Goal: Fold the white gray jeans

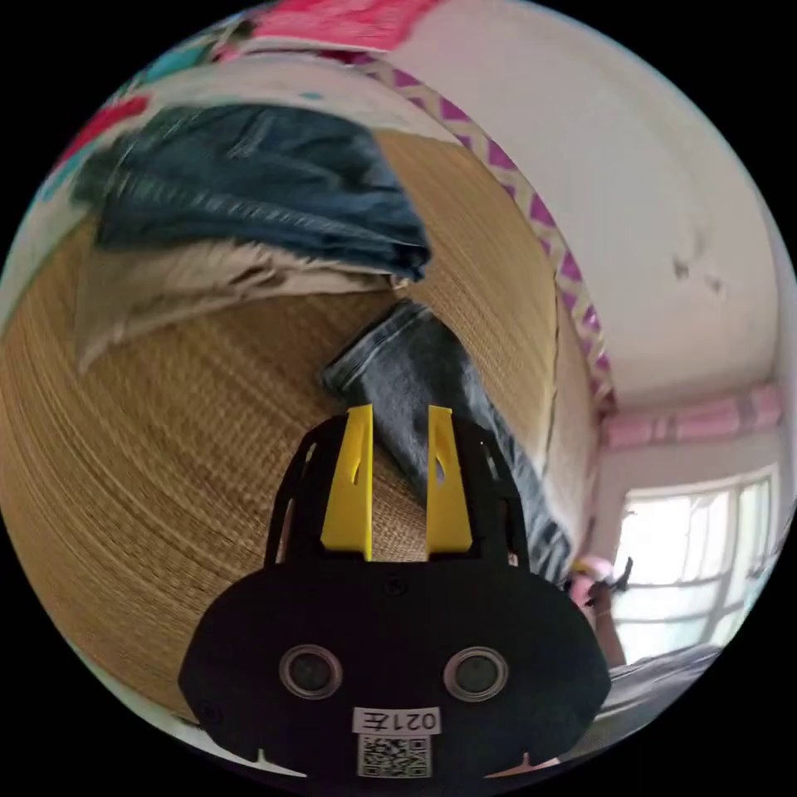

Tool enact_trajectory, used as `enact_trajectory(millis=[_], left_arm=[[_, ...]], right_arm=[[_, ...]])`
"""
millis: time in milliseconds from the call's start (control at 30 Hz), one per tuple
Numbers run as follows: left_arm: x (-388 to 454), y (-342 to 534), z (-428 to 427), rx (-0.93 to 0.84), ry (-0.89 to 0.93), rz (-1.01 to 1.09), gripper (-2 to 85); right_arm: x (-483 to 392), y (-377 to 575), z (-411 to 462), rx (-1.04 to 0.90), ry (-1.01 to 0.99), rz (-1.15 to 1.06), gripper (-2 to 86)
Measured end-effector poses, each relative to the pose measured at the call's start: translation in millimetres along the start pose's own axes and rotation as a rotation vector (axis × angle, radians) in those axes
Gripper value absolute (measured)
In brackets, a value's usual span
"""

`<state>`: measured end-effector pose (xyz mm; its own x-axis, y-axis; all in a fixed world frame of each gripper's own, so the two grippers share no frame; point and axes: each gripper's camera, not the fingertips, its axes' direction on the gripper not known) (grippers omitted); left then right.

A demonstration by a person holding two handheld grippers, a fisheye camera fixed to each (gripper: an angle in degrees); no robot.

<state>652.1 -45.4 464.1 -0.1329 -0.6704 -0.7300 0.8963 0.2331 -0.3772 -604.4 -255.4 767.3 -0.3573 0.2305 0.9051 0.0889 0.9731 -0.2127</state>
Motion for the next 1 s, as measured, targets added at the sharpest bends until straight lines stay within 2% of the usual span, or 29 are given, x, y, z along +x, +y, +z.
enact_trajectory(millis=[100, 267, 433, 567, 733, 867, 1000], left_arm=[[-61, 26, 11, 0.015, 0.081, -0.113, 9.8], [-111, 32, 22, 0.093, 0.173, -0.138, 6.7], [-133, 6, 42, 0.089, 0.275, -0.097, 6.8], [-132, -2, 32, 0.136, 0.307, -0.050, 0.7], [-54, -21, -12, 0.144, 0.330, 0.165, -0.7], [94, -8, -50, 0.126, 0.345, 0.494, -0.9], [242, 53, -27, 0.010, 0.319, 0.801, -0.9]], right_arm=[[10, 57, 6, 0.035, -0.105, 0.077, 6.3], [28, 137, 16, 0.073, -0.198, 0.158, 6.6], [50, 209, 25, 0.100, -0.246, 0.214, 6.6], [59, 247, 29, 0.100, -0.266, 0.206, 6.7], [80, 315, 34, 0.127, -0.276, 0.211, 6.4], [97, 369, 46, 0.137, -0.301, 0.233, 6.0], [108, 436, 62, 0.142, -0.339, 0.240, 6.0]])
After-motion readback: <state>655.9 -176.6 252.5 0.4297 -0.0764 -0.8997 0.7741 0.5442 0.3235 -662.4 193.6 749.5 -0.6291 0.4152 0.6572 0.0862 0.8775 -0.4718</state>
